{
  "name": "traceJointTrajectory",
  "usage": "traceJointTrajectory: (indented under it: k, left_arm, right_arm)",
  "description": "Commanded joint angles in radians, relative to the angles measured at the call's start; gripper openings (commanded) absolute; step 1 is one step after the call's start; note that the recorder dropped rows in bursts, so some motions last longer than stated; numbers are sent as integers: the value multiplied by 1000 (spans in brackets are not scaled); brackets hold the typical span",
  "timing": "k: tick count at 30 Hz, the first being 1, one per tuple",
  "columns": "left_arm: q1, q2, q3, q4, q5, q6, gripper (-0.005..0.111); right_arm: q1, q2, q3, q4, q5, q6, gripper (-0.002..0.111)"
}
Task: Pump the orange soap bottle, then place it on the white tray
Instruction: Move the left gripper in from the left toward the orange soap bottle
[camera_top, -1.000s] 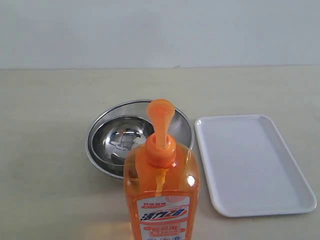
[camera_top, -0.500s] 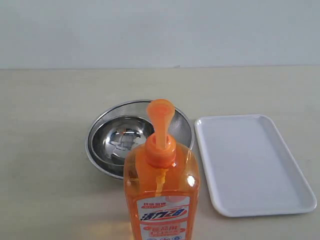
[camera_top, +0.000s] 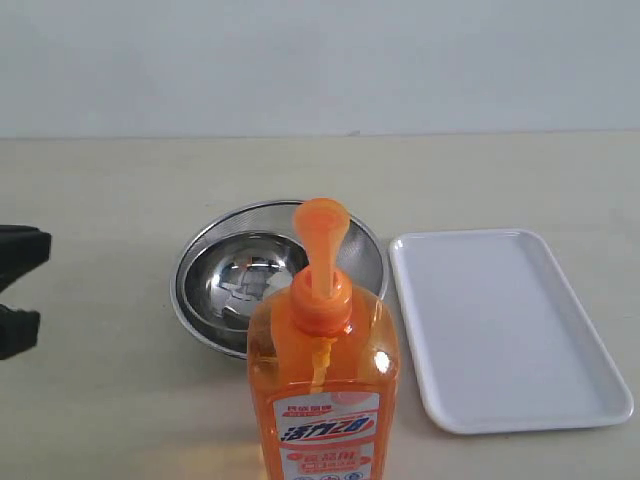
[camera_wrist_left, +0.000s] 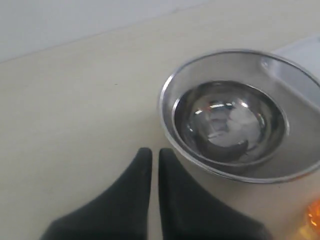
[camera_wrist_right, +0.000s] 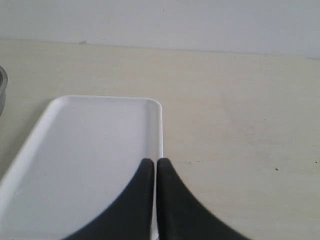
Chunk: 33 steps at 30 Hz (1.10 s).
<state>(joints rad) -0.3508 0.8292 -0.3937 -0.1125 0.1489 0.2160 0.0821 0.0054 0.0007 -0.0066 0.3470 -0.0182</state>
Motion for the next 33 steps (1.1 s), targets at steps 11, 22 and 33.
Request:
traceJointTrajectory:
  k: [11, 22, 33]
  left_arm:
    - [-371, 35, 193, 55, -508, -67, 5]
    - [-371, 117, 214, 510, -521, -410, 5]
    - [-371, 247, 241, 633, -603, -475, 5]
  right_arm:
    - [-4, -5, -1, 1, -14, -2, 0]
    - [-4, -5, -1, 1, -14, -2, 0]
    - [-4, -5, -1, 1, -14, -2, 0]
